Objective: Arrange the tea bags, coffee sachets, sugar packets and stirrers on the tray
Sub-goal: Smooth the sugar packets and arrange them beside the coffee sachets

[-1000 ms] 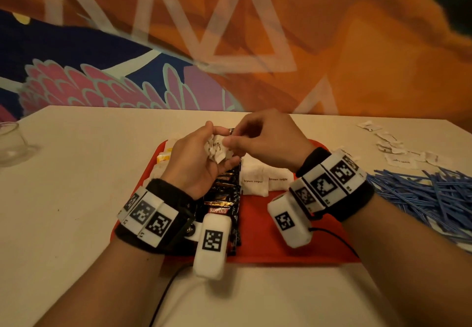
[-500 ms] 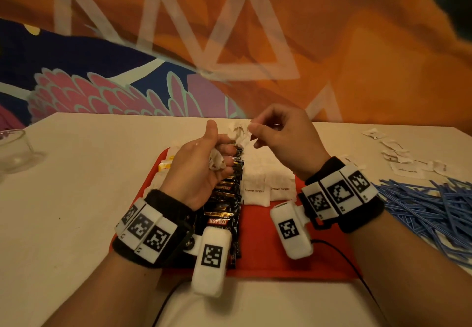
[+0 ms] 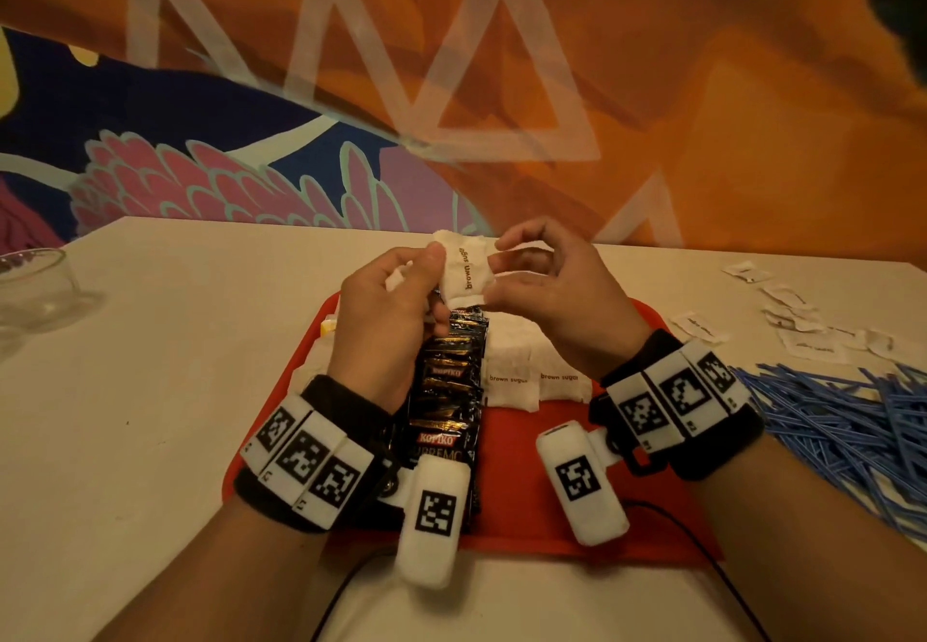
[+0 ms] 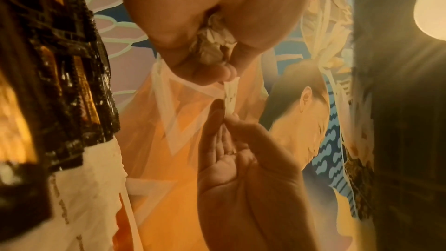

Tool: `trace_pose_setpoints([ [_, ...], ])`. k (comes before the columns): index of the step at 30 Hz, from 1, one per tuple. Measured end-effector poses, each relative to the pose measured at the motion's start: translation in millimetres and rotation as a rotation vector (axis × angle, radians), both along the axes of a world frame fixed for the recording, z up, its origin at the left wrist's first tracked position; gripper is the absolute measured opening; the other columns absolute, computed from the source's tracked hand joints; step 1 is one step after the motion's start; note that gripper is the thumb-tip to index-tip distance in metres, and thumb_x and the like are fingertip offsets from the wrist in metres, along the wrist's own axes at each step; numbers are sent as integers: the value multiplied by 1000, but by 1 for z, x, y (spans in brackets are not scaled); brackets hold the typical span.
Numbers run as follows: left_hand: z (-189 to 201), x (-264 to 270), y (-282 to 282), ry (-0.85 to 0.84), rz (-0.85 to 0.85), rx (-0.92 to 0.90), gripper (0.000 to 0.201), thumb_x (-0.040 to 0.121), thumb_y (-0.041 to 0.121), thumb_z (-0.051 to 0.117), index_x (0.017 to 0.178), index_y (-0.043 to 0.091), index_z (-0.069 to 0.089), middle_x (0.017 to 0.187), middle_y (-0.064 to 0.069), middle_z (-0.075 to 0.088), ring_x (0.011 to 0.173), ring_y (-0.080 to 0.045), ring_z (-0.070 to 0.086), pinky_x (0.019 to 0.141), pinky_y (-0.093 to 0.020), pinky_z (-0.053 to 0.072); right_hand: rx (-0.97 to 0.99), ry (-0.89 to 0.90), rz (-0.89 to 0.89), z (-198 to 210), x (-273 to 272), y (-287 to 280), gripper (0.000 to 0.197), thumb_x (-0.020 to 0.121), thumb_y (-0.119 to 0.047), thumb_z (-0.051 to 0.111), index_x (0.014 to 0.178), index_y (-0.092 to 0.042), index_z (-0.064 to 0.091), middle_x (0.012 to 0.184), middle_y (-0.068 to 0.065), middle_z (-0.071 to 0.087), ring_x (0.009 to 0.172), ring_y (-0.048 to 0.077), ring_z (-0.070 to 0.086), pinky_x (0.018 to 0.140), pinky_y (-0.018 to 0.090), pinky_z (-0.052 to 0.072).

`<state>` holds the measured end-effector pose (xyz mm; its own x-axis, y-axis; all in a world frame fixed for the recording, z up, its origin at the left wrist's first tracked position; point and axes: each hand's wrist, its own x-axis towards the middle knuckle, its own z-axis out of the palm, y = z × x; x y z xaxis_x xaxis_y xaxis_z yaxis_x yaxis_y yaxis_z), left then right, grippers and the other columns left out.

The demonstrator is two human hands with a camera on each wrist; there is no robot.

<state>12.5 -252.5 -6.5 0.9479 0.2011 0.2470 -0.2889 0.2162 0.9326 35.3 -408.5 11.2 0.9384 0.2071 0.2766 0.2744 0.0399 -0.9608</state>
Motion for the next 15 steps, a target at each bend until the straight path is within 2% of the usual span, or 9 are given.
trace_pose_setpoints([
  [2,-2,0,0,-11,3,107,23,101,25,57,82,15,65,54,-1,54,46,-12,48,44,-24,41,65,136,102,4,-2,-2,50,71,3,77,114,-11,57,104,13,67,87,22,68,76,36,58],
  [4,-2,-1,0,-11,9,184,23,101,26,57,82,16,64,53,1,54,45,-12,48,43,-24,40,58,157,124,6,-3,-3,46,75,-5,76,118,-8,60,97,9,70,79,15,68,65,26,55],
  [7,0,-3,-2,-28,11,158,24,96,35,62,83,15,66,58,-4,56,44,-13,48,41,-24,40,65,72,61,5,-4,0,18,80,4,71,92,-7,64,81,10,64,68,15,64,58,23,51],
  [9,1,-4,-2,-49,-16,145,31,84,47,66,86,16,68,58,-4,56,45,-14,48,44,-25,40,114,51,30,4,-2,0,19,82,8,69,84,-9,59,84,16,59,69,19,62,60,25,53],
  [10,1,-4,-2,-61,-23,153,32,79,47,68,88,16,69,58,0,57,45,-13,48,45,-26,40,140,50,31,5,-2,-1,21,82,9,67,82,-9,57,85,16,58,70,20,62,62,25,55],
  [12,1,-4,-1,-93,-17,165,21,81,36,72,90,16,71,63,7,62,46,-12,49,46,-26,41,151,51,47,6,-2,-3,24,82,12,65,80,-9,55,82,13,58,72,21,63,64,27,57],
  [14,0,-2,0,-101,9,174,5,87,21,72,89,17,73,63,6,62,46,-12,50,46,-25,41,104,64,62,8,-3,-5,23,82,11,66,84,-10,57,83,11,62,76,22,65,63,29,56],
  [15,-1,-2,0,-100,22,176,3,89,19,71,87,18,73,60,5,61,45,-12,49,46,-25,42,71,67,67,8,-4,-5,20,83,6,68,88,-11,59,84,12,64,77,22,66,62,28,56],
])
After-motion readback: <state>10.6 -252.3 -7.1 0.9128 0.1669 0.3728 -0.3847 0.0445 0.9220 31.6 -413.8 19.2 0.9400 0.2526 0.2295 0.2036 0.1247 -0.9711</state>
